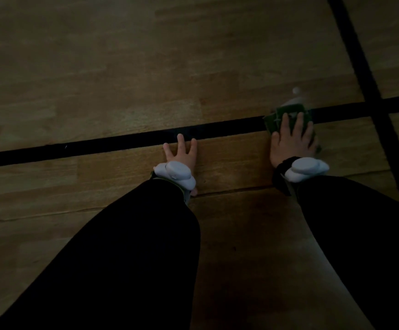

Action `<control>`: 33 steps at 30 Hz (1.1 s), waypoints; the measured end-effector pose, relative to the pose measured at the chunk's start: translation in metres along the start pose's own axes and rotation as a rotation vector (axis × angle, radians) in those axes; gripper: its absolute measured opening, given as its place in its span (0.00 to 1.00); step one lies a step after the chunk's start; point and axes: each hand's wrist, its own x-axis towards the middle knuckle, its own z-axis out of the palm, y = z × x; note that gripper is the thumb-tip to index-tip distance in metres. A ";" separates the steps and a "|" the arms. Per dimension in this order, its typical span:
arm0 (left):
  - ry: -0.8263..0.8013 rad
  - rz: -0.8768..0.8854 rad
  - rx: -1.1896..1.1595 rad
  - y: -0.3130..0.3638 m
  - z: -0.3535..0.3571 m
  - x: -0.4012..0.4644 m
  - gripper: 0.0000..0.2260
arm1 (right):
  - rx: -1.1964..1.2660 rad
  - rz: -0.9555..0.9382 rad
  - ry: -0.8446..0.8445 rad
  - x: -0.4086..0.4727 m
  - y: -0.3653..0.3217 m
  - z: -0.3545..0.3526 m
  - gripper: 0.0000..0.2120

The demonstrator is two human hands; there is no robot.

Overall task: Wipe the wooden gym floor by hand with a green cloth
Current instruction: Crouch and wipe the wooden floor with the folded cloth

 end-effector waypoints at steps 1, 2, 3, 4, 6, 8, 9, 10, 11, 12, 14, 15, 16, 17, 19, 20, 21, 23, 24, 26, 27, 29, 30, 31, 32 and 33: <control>0.003 -0.001 0.002 0.001 0.000 0.000 0.59 | -0.019 -0.033 -0.011 -0.006 -0.001 0.001 0.27; 0.005 -0.003 0.005 0.001 0.000 0.000 0.59 | -0.032 -0.074 -0.018 -0.013 -0.003 0.004 0.26; 0.006 -0.006 0.004 0.002 0.000 0.001 0.59 | -0.036 -0.121 -0.015 -0.021 -0.006 0.009 0.26; 0.005 -0.009 0.000 0.003 0.000 0.001 0.58 | -0.036 -0.166 -0.001 -0.029 -0.010 0.015 0.26; 0.007 -0.016 -0.001 0.003 0.001 0.001 0.58 | -0.044 -0.233 0.031 -0.044 -0.020 0.027 0.26; 0.008 -0.019 0.020 0.004 0.001 0.001 0.58 | -0.056 -0.277 0.020 -0.054 -0.029 0.034 0.26; 0.005 -0.021 0.024 0.004 0.001 0.002 0.58 | -0.065 -0.300 0.004 -0.060 -0.035 0.035 0.26; 0.003 -0.024 0.024 0.004 0.001 0.002 0.58 | -0.076 -0.331 -0.010 -0.068 -0.040 0.037 0.27; 0.005 -0.026 0.028 0.005 0.001 0.003 0.58 | -0.089 -0.376 -0.021 -0.076 -0.046 0.039 0.27; 0.013 -0.029 0.041 0.005 0.001 0.003 0.57 | -0.103 -0.430 -0.034 -0.085 -0.052 0.042 0.27; 0.044 -0.028 0.068 0.006 0.002 0.003 0.55 | -0.125 -0.535 -0.063 -0.099 -0.059 0.050 0.27; 0.060 -0.029 0.075 0.007 0.003 0.003 0.54 | -0.127 -0.571 -0.069 -0.103 -0.060 0.053 0.27; 0.070 -0.029 0.079 0.008 0.003 0.003 0.53 | -0.124 -0.590 -0.072 -0.104 -0.059 0.054 0.26; 0.073 -0.030 0.079 0.008 0.003 0.003 0.52 | -0.121 -0.600 -0.073 -0.103 -0.057 0.054 0.26; 0.066 -0.031 0.076 0.007 0.004 0.003 0.54 | -0.118 -0.609 -0.064 -0.101 -0.053 0.053 0.25; 0.064 -0.029 0.082 0.007 0.004 0.003 0.55 | -0.117 -0.604 -0.056 -0.100 -0.050 0.053 0.25; 0.056 -0.024 0.092 0.006 0.004 0.003 0.57 | -0.115 -0.589 -0.053 -0.099 -0.048 0.052 0.25; 0.030 -0.022 0.092 0.005 0.003 0.003 0.57 | -0.109 -0.533 -0.045 -0.094 -0.039 0.050 0.26; 0.019 -0.022 0.081 0.004 0.001 0.003 0.58 | -0.097 -0.500 -0.037 -0.091 -0.032 0.049 0.26; 0.004 -0.020 0.068 0.002 -0.001 0.003 0.58 | -0.056 -0.426 -0.023 -0.083 -0.016 0.046 0.26; 0.003 -0.017 0.070 0.001 -0.001 0.002 0.58 | -0.039 -0.382 -0.009 -0.080 -0.007 0.045 0.26; 0.015 -0.014 0.079 0.000 0.000 0.002 0.59 | -0.024 -0.297 0.021 -0.075 0.008 0.043 0.26; 0.020 -0.015 0.081 0.000 0.000 0.001 0.59 | -0.021 -0.261 0.029 -0.073 0.015 0.042 0.26; 0.019 -0.012 0.083 0.000 0.000 0.001 0.59 | -0.019 -0.227 0.036 -0.070 0.023 0.041 0.26; 0.018 -0.008 0.085 0.001 0.000 0.000 0.59 | -0.018 -0.195 0.046 -0.068 0.032 0.039 0.26; 0.016 -0.010 0.085 0.000 0.000 0.000 0.59 | -0.020 -0.164 0.060 -0.066 0.039 0.038 0.26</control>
